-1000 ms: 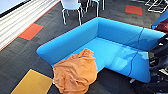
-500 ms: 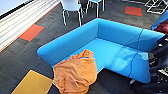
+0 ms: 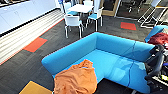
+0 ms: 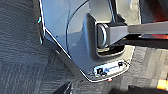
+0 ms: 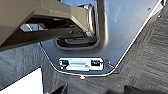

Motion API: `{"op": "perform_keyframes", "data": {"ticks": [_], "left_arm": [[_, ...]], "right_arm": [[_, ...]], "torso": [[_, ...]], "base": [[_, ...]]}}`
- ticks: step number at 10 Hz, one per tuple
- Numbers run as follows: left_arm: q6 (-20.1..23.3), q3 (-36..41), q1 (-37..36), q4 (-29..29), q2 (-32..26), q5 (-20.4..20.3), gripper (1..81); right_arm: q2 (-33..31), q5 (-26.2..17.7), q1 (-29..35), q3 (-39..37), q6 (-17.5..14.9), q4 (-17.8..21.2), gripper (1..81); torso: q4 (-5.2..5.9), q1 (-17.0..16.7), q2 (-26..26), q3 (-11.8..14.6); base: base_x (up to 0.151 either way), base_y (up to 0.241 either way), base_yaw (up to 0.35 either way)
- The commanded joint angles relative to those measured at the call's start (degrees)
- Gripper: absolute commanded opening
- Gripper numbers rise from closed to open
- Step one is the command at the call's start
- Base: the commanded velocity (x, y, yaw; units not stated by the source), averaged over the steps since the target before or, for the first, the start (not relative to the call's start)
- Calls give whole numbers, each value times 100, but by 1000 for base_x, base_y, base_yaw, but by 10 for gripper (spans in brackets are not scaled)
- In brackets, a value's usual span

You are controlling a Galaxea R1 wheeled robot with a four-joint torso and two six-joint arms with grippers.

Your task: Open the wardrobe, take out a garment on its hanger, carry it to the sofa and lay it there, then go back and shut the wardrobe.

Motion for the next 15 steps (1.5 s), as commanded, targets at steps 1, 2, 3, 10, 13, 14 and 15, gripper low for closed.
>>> {"op": "perform_keyframes", "data": {"ticks": [1,2,3,10,13,14,15], "left_arm": [[112,-104,159,107,125,646,811],[112,-104,177,116,213,822,811],[112,-104,168,116,267,894,811],[103,-77,168,107,714,1492,811],[95,-77,168,98,838,1492,811],[95,-69,177,98,855,1492,811],[103,-69,177,98,873,1526,811]], "right_arm": [[52,-346,-93,-7,6,0,811],[52,-346,-102,-34,6,0,811],[52,-346,-111,-34,6,0,811],[70,-346,-120,-25,-38,-8,811],[52,-346,-120,-34,-46,-26,811],[52,-346,-120,-42,-46,-26,811],[44,-355,-120,-52,-46,-26,811]], "torso": [[0,0,0,525],[0,-1,-2,732],[0,-1,-7,936],[-367,-1,-20,1539],[-461,-1,-26,1622],[-461,-1,-26,1878],[-461,-1,-26,1956]], "base": [[0,0,0],[0,0,0],[0,0,0],[0,0,0],[0,0,0],[0,0,0],[0,0,0]]}}
